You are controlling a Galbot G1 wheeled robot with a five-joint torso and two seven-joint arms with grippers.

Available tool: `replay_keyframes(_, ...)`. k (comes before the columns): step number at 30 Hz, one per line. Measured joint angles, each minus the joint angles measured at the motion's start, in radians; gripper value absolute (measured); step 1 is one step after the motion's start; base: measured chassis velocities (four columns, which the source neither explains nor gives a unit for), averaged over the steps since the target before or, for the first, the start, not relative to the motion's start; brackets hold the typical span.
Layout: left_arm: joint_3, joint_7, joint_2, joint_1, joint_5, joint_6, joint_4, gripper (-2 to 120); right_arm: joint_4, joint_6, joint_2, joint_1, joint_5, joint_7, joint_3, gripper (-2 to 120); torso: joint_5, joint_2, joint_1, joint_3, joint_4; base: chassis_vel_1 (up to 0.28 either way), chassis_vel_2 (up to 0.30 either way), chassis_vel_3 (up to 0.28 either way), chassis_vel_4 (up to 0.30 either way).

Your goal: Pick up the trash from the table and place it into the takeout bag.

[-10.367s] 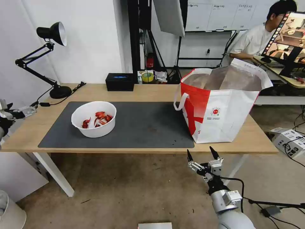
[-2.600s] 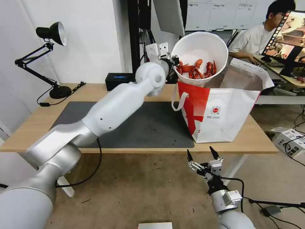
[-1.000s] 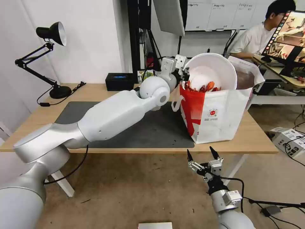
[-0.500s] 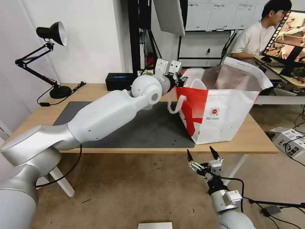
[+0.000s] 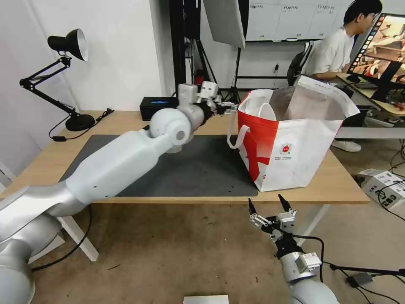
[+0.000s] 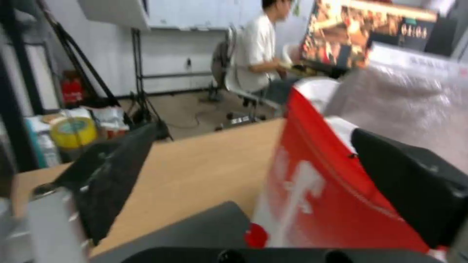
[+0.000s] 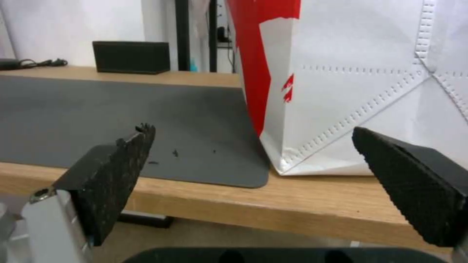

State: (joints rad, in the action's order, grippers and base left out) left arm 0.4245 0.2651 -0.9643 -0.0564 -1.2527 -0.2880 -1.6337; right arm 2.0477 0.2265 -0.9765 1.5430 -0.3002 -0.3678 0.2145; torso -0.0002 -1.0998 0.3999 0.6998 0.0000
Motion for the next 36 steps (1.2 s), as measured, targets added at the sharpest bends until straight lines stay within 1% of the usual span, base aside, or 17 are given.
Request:
replay_keyframes(2,-0.018,-0.010,0.021,-0.019,0.000,0.007,-0.010,109,0.000,0.000,0.000,0.000,0.000,0.000,0.000,100,-0.0002,0.000,0.000,0.000,0.0005,0.000,0.000,0.000,0.000)
replay_keyframes(5,-0.092,-0.027,0.094,-0.105,0.005,0.033,-0.059,113,0.000,0.000,0.000,0.000,0.000,0.000,0.000,100,-0.0001,0.000,0.000,0.000,0.0004,0.000,0.000,0.000,0.000)
replay_keyframes(13,-0.222,-0.034,0.170,-0.266,0.065,0.106,-0.137,113,0.000,0.000,0.000,0.000,0.000,0.000,0.000,100,0.0000,0.000,0.000,0.000,-0.0002,0.000,0.000,0.000,0.000)
replay_keyframes(14,-0.222,-0.034,0.170,-0.266,0.065,0.106,-0.137,113,0.000,0.000,0.000,0.000,0.000,0.000,0.000,100,0.0000,0.000,0.000,0.000,-0.0002,0.000,0.000,0.000,0.000)
replay_keyframes(17,-0.344,-0.082,0.227,-0.433,0.148,0.155,-0.173,109,0.000,0.000,0.000,0.000,0.000,0.000,0.000,100,-0.0002,0.000,0.000,0.000,-0.0002,0.000,0.000,0.000,0.000)
replay_keyframes(18,-0.344,-0.082,0.227,-0.433,0.148,0.155,-0.173,109,0.000,0.000,0.000,0.000,0.000,0.000,0.000,100,-0.0002,0.000,0.000,0.000,-0.0002,0.000,0.000,0.000,0.000)
replay_keyframes(20,-0.440,-0.109,0.247,-0.557,0.191,0.203,-0.190,103,0.000,0.000,0.000,0.000,0.000,0.000,0.000,100,0.0000,0.000,0.000,0.000,0.0001,0.000,0.000,0.000,0.000)
replay_keyframes(21,-0.440,-0.109,0.247,-0.557,0.191,0.203,-0.190,103,0.000,0.000,0.000,0.000,0.000,0.000,0.000,100,0.0000,0.000,0.000,0.000,0.0001,0.000,0.000,0.000,0.000)
replay_keyframes(23,-0.524,-0.127,0.252,-0.673,0.223,0.253,-0.204,101,0.000,0.000,0.000,0.000,0.000,0.000,0.000,100,-0.0001,0.000,0.000,0.000,0.0003,0.000,0.000,0.000,0.000)
replay_keyframes(24,-0.575,-0.144,0.253,-0.764,0.256,0.299,-0.210,100,0.000,0.000,0.000,0.000,0.000,0.000,0.000,100,-0.0001,0.000,0.000,0.000,0.0001,0.000,0.000,0.000,0.000)
replay_keyframes(25,-0.603,-0.154,0.252,-0.810,0.288,0.321,-0.210,100,0.000,0.000,0.000,0.000,0.000,0.000,0.000,100,-0.0004,0.000,0.000,0.000,0.0001,0.000,0.000,0.000,0.000)
replay_keyframes(26,-0.603,-0.154,0.252,-0.810,0.288,0.321,-0.210,100,0.000,0.000,0.000,0.000,0.000,0.000,0.000,100,-0.0004,0.000,0.000,0.000,0.0001,0.000,0.000,0.000,0.000)
replay_keyframes(28,-0.684,-0.181,0.247,-0.918,0.402,0.368,-0.204,100,0.000,0.000,0.000,0.000,0.000,0.000,0.000,100,0.0000,0.000,0.000,0.000,0.0001,0.000,0.000,0.000,0.000)
replay_keyframes(29,-0.684,-0.181,0.247,-0.918,0.402,0.368,-0.204,100,0.000,0.000,0.000,0.000,0.000,0.000,0.000,100,0.0000,0.000,0.000,0.000,0.0001,0.000,0.000,0.000,0.000)
replay_keyframes(32,-0.788,-0.210,0.232,-1.044,0.490,0.417,-0.215,100,0.000,0.000,0.000,0.000,0.000,0.000,0.000,100,0.0002,0.000,0.000,0.000,0.0002,0.000,0.000,0.000,0.000)
replay_keyframes(33,-0.788,-0.210,0.232,-1.044,0.490,0.417,-0.215,100,0.000,0.000,0.000,0.000,0.000,0.000,0.000,100,0.0002,0.000,0.000,0.000,0.0002,0.000,0.000,0.000,0.000)
replay_keyframes(36,-0.809,-0.262,0.225,-1.086,0.515,0.463,-0.186,100,0.000,0.000,0.000,0.000,0.000,0.000,0.000,100,0.0001,0.000,0.000,0.000,0.0001,0.000,0.000,0.000,0.000)
